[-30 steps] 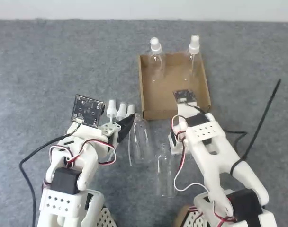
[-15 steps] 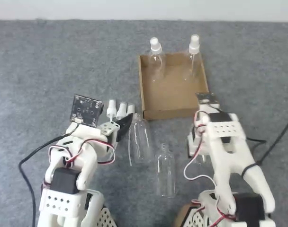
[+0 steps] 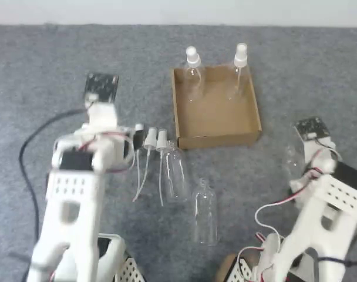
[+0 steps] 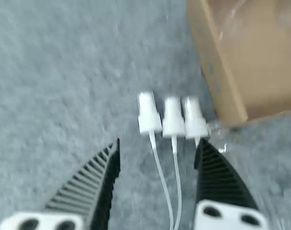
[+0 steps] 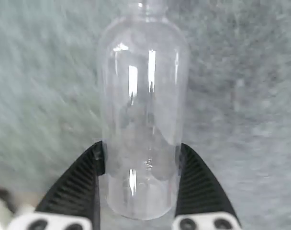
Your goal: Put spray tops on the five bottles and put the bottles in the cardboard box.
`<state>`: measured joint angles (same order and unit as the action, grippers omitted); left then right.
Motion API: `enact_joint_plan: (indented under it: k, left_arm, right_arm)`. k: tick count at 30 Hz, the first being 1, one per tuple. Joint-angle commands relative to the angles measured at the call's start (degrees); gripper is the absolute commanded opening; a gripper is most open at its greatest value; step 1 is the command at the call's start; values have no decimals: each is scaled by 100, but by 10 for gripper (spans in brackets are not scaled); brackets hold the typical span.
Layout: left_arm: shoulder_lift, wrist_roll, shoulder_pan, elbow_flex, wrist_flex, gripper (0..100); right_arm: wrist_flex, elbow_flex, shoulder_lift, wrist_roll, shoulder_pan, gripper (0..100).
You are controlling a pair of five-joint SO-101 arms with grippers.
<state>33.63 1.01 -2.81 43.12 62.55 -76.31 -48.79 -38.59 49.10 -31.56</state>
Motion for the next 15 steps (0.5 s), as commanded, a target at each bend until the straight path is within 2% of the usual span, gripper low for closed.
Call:
enact_joint_plan:
  k: [1,3,9,15]
  left_arm:
    - [-1213,-53,-35,-875,9,232]
    - [-1785,-44,-35,-1209,9,232]
    - [-3015,-35,-35,-1930,9,231]
    - [-3815,79,-202,-2396,-202,224]
  right_arm:
    - [593,18,-224,475,-725,6]
    - [1042,18,-163,466,-954,6]
    - [1877,211,998,466,-963,6]
    - [2044,1284,2905,457,-980,6]
